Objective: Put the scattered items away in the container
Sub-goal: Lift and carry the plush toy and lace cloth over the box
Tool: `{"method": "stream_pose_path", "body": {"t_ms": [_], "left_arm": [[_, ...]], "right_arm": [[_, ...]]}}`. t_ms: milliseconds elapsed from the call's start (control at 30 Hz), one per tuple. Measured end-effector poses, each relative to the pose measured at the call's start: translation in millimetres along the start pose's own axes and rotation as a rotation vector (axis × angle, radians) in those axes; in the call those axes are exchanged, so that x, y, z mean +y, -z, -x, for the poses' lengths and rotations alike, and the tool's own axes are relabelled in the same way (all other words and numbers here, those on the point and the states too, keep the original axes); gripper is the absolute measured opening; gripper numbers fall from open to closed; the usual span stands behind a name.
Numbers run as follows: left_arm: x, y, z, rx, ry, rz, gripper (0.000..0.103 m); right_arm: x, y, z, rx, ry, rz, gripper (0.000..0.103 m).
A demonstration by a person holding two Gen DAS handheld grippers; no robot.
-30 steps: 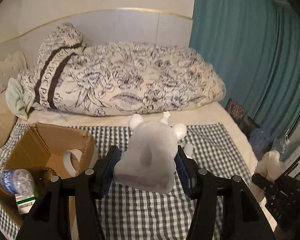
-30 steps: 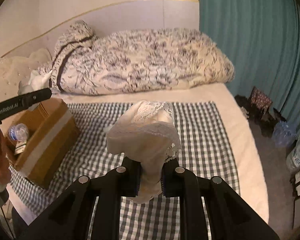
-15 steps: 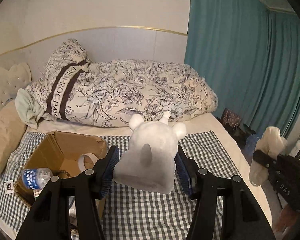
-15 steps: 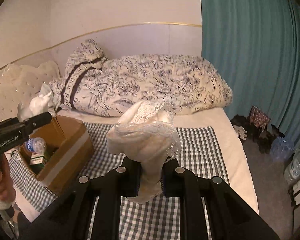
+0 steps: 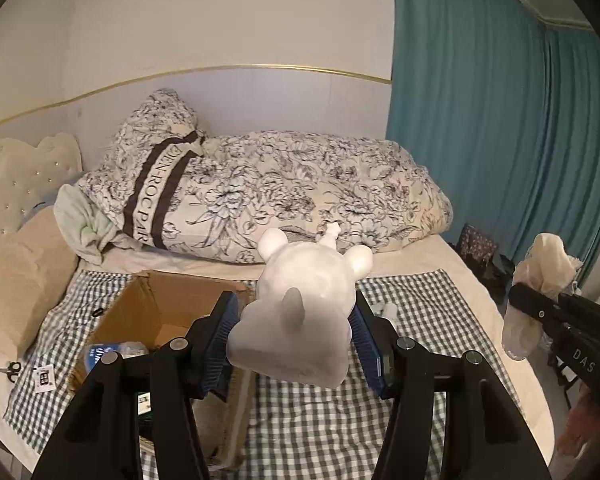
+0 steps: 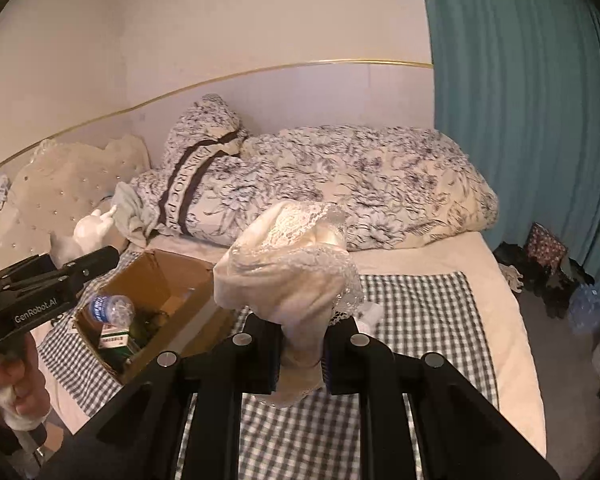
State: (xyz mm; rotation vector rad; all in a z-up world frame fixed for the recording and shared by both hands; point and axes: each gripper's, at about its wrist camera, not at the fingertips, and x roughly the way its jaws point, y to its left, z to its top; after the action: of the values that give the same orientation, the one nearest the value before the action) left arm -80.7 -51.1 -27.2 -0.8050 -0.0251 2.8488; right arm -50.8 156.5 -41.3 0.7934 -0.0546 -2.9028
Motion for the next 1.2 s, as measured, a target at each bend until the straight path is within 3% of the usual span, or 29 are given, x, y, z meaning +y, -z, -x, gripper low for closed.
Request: {"method": "stream_pose_path", "body": {"t_ms": [600, 1200], "left_arm": [[87, -3, 0, 0.024, -0.117, 0.041, 0.057], [145, -2, -24, 0.059, -0.164, 0.082, 0.057]], "right_arm": [[84, -21, -50, 0.015, -0.132, 0.059, 0.015], [145, -30, -99, 0.058, -0.212, 0.121, 0.015]]}}
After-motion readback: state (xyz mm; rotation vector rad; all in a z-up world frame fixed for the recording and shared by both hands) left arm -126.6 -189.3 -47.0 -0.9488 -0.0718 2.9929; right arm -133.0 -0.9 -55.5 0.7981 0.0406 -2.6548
